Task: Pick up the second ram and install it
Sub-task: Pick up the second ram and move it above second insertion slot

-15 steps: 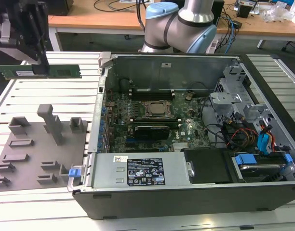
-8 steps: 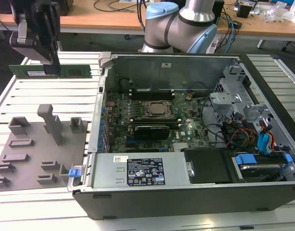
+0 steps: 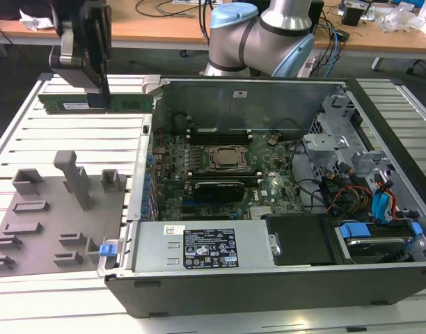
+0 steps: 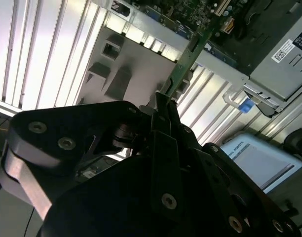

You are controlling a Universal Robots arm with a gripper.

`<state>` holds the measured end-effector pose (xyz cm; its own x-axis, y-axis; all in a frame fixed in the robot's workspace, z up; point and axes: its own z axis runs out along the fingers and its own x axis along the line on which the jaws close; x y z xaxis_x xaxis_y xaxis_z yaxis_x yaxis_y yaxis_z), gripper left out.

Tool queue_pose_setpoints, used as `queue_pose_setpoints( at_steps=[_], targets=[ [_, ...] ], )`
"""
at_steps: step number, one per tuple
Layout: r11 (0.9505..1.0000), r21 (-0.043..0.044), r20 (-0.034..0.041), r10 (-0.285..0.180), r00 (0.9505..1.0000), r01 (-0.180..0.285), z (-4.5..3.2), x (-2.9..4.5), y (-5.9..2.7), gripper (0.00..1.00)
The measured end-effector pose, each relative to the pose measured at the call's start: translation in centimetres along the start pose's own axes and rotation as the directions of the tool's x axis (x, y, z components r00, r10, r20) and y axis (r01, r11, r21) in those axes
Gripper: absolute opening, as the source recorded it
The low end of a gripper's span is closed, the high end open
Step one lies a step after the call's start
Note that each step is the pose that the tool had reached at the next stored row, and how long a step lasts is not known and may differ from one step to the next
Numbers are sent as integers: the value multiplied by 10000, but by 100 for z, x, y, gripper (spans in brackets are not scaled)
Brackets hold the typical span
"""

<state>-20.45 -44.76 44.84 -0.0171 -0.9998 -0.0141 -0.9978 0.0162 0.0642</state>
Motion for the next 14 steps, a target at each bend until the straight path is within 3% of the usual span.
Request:
queue_pose_setpoints(
  at_steps=[7,14],
  targets=[
    [10000,-50,-1,0,10000,0,-21,-5,-319,14],
    [10000,-91,-2,2,10000,-2,-35,-9,-546,14]
  ],
)
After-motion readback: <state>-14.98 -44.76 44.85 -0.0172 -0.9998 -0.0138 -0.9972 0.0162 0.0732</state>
